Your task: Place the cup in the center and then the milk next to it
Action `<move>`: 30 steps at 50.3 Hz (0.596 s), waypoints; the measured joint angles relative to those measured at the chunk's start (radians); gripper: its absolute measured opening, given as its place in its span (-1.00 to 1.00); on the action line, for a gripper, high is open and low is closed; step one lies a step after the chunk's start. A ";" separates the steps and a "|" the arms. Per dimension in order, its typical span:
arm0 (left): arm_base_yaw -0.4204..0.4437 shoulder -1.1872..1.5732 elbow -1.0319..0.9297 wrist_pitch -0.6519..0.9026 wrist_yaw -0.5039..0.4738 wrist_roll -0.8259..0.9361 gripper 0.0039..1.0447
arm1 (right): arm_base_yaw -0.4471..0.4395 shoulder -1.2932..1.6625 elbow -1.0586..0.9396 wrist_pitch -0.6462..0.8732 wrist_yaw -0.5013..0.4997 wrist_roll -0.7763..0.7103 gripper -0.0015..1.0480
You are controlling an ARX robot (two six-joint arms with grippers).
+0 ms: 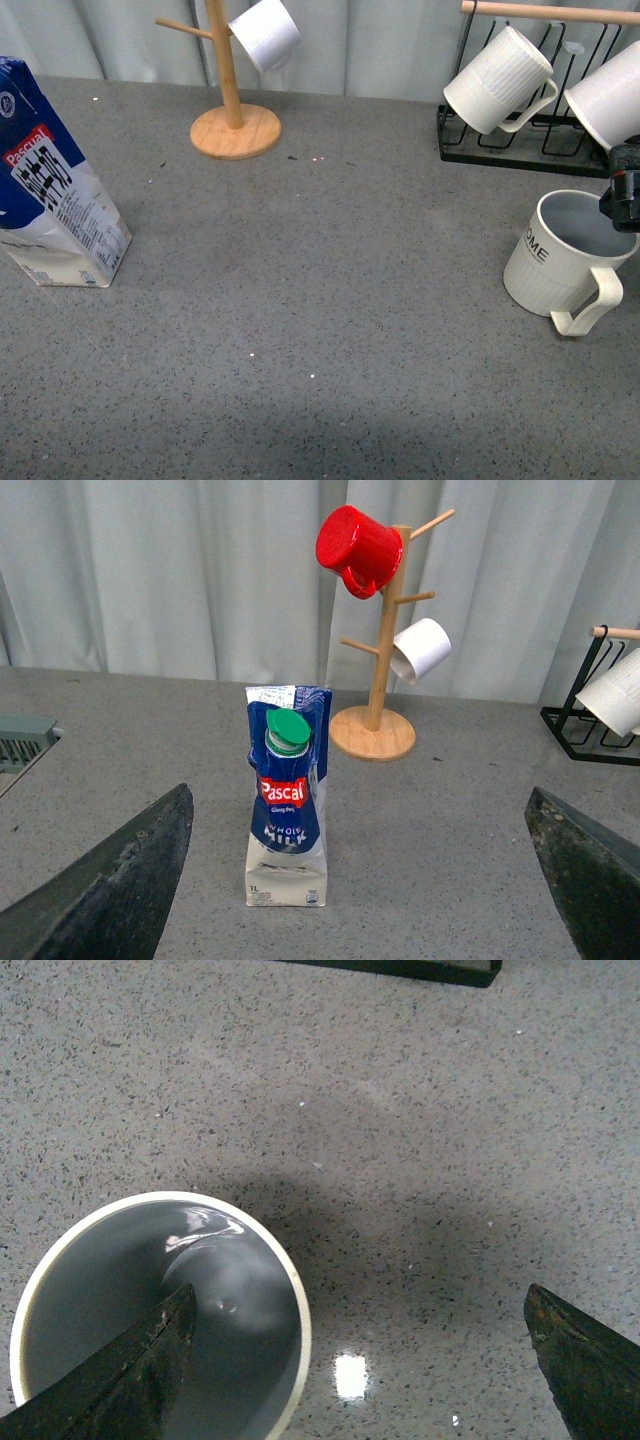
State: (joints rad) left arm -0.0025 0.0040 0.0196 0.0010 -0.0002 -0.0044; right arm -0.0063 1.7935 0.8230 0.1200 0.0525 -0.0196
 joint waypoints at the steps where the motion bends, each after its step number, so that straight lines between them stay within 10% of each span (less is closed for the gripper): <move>1: 0.000 0.000 0.000 0.000 0.000 0.000 0.88 | 0.002 0.005 0.006 -0.007 0.002 0.007 0.76; 30: 0.000 0.000 0.000 0.000 0.000 0.000 0.88 | 0.014 0.039 0.036 -0.092 0.006 0.054 -0.93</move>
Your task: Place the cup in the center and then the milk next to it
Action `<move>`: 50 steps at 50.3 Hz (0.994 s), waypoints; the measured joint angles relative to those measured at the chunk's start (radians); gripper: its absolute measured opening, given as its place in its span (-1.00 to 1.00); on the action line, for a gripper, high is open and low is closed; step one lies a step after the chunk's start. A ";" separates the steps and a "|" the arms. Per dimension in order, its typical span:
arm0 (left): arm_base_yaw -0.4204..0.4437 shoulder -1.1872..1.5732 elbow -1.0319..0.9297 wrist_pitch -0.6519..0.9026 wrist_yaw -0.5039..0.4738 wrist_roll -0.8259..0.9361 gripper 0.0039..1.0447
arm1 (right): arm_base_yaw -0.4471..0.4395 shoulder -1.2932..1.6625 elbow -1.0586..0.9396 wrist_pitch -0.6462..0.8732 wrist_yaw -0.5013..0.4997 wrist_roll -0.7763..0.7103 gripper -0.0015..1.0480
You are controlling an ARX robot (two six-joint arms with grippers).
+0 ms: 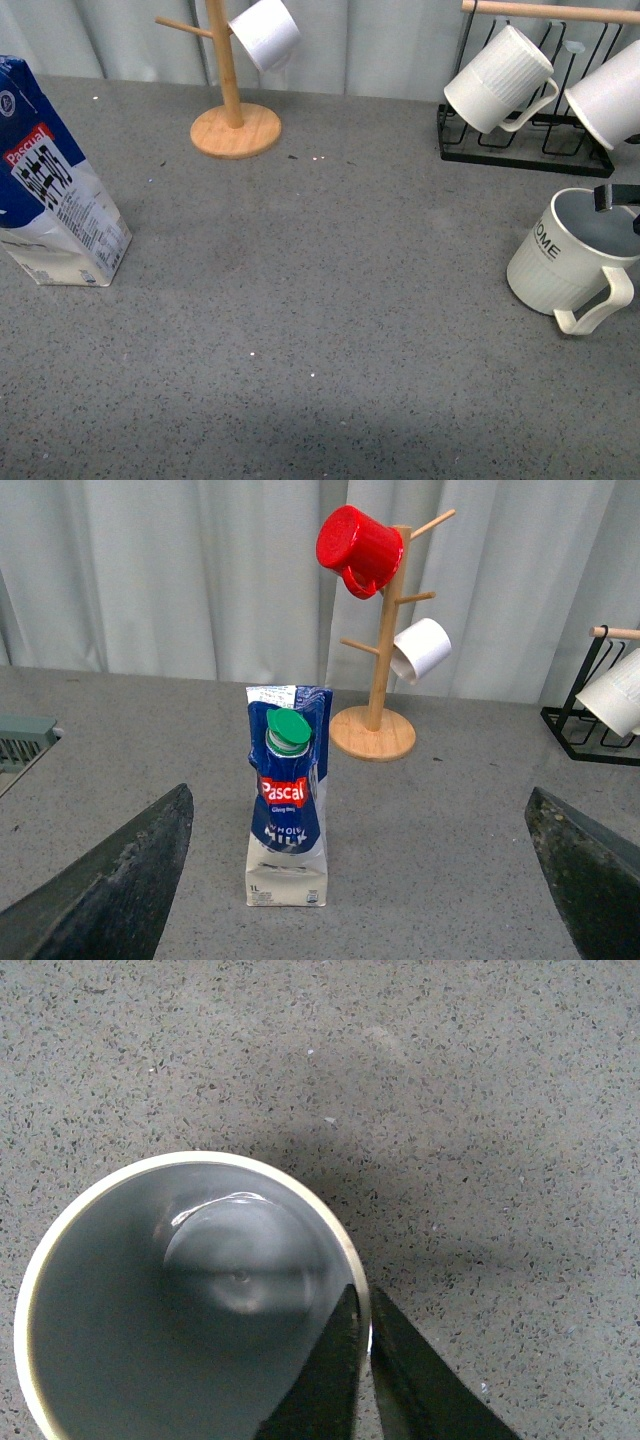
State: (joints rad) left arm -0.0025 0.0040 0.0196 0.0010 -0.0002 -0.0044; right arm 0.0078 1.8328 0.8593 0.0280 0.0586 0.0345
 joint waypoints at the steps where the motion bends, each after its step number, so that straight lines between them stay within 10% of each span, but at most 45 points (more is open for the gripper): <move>1: 0.000 0.000 0.000 0.000 0.000 0.000 0.88 | 0.001 0.000 0.001 0.000 0.000 -0.001 -0.98; 50: 0.000 0.000 0.000 0.000 0.000 0.000 0.88 | 0.366 0.073 0.163 -0.077 -0.154 0.242 -0.98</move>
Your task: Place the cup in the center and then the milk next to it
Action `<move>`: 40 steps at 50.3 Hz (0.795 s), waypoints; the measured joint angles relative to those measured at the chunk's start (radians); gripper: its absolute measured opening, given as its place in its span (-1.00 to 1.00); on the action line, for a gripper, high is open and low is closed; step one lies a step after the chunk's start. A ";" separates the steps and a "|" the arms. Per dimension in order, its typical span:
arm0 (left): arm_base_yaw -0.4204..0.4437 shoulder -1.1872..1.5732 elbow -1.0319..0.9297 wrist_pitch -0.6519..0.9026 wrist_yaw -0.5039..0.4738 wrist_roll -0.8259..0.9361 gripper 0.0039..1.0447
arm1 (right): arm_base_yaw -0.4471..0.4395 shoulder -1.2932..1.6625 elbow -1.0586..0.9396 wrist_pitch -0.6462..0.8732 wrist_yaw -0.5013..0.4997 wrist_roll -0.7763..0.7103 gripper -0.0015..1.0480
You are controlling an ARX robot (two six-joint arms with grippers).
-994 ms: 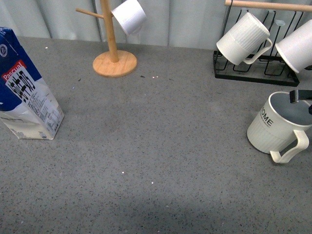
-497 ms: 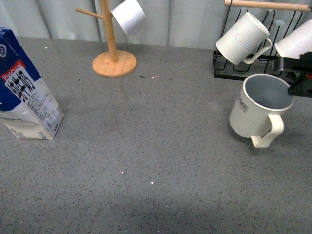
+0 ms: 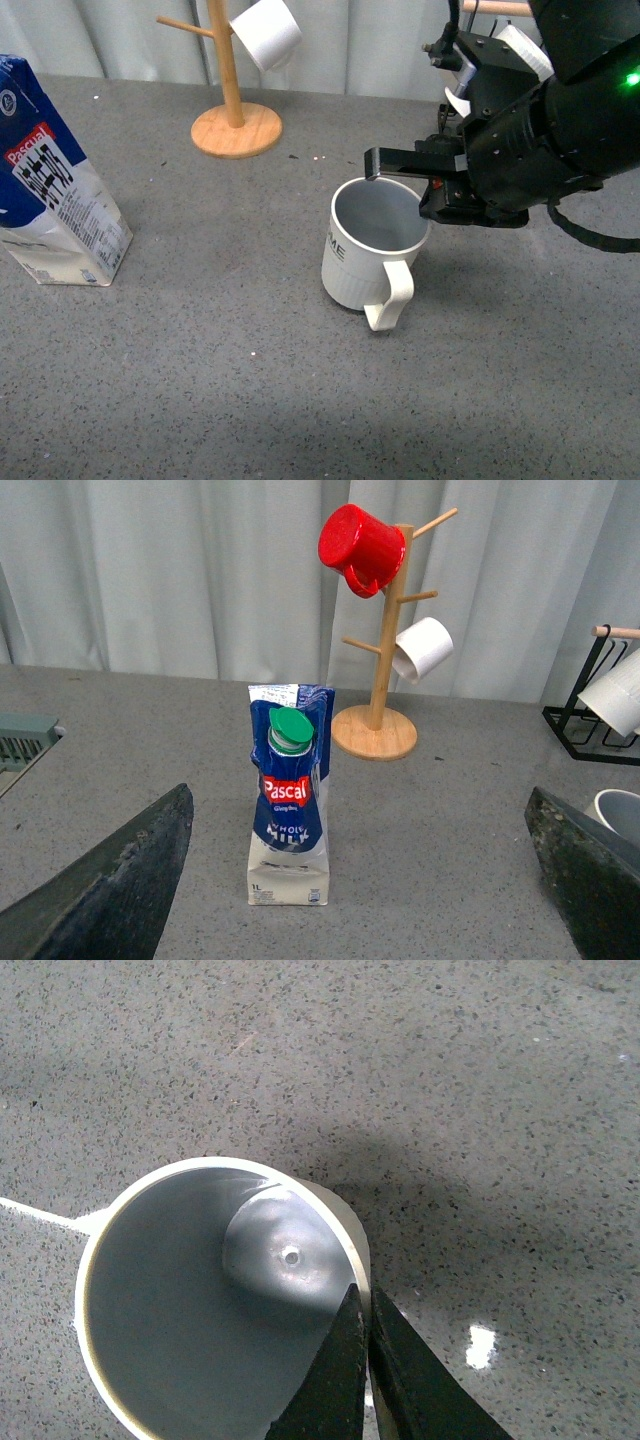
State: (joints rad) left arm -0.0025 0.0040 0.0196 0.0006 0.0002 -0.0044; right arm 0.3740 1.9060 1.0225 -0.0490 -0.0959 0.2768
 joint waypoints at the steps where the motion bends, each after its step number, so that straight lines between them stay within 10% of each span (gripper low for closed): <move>1: 0.000 0.000 0.000 0.000 0.000 0.000 0.88 | 0.004 0.008 0.006 0.002 0.002 0.000 -0.98; 9: 0.000 0.000 0.000 0.000 0.000 0.000 0.88 | 0.011 0.030 0.023 0.013 0.020 -0.005 -0.98; 30: 0.000 0.000 0.000 0.000 0.000 0.000 0.88 | -0.032 -0.152 -0.150 0.325 0.070 0.016 0.49; 35: 0.000 -0.001 0.000 0.000 0.000 0.000 0.88 | -0.042 -0.148 -0.330 0.834 0.355 -0.127 0.18; 40: 0.000 0.000 0.000 0.000 -0.001 0.000 0.88 | -0.079 -0.184 -0.485 1.128 0.378 -0.214 -0.13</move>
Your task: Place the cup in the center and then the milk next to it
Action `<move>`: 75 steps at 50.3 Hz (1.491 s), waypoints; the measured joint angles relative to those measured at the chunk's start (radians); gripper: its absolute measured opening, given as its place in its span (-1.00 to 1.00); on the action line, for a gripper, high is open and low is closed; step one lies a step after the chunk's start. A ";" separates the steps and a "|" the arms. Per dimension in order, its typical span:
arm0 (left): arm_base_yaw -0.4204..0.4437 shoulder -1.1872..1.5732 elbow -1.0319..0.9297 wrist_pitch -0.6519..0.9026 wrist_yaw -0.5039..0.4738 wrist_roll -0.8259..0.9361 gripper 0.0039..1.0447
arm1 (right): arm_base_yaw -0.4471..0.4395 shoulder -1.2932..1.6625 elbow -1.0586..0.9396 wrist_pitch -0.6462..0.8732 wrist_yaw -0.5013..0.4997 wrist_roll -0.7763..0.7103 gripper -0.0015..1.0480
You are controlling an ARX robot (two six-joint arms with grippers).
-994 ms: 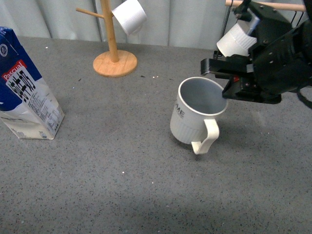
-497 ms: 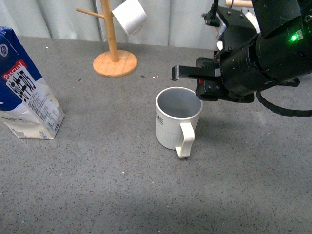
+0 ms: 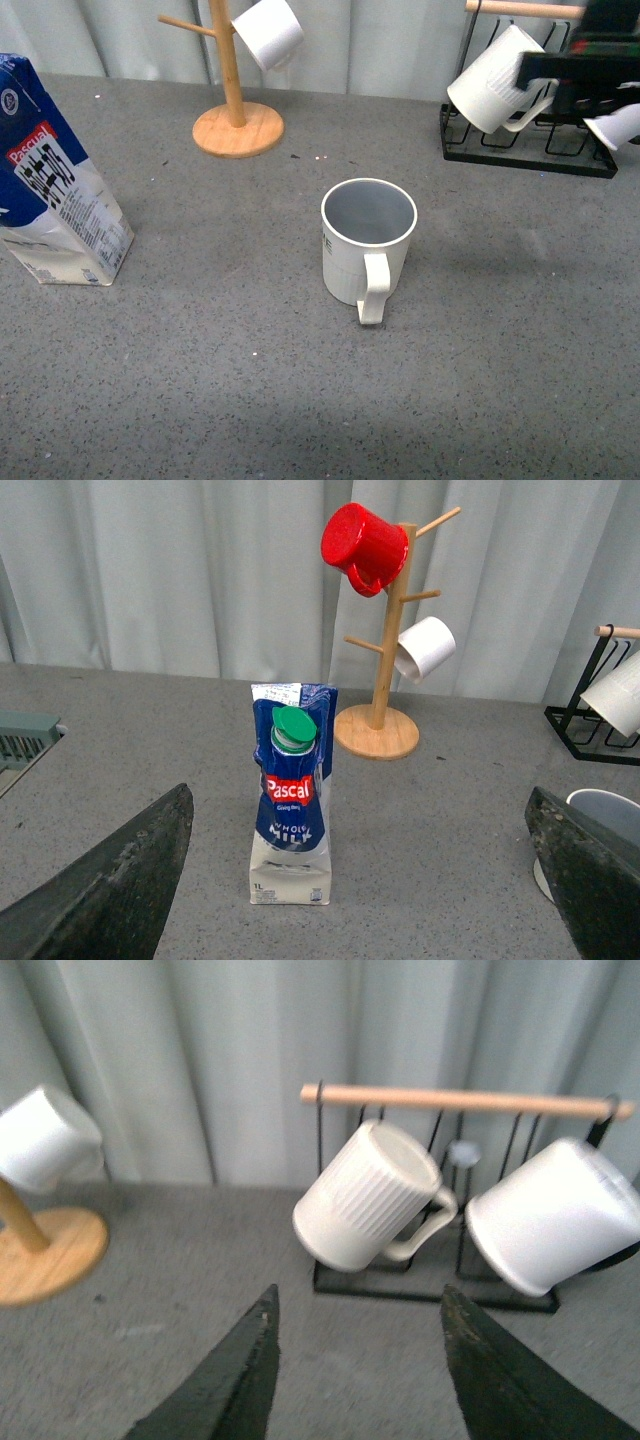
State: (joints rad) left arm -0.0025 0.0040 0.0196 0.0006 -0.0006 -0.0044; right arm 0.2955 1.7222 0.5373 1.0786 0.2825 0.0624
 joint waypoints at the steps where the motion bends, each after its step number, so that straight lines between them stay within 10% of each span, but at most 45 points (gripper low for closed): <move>1: 0.000 0.000 0.000 0.000 0.000 0.000 0.88 | -0.005 -0.008 -0.013 0.020 -0.002 -0.008 -0.16; 14: 0.000 0.000 0.000 0.000 0.001 0.000 0.88 | -0.095 -0.233 -0.232 0.093 -0.081 -0.056 -0.98; 75: 0.000 0.000 0.000 0.000 0.001 0.000 0.88 | -0.293 -1.181 -0.532 -0.546 -0.281 -0.060 -0.98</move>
State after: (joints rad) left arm -0.0025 0.0036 0.0196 0.0006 0.0002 -0.0044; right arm 0.0025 0.5411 0.0051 0.5323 0.0017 0.0025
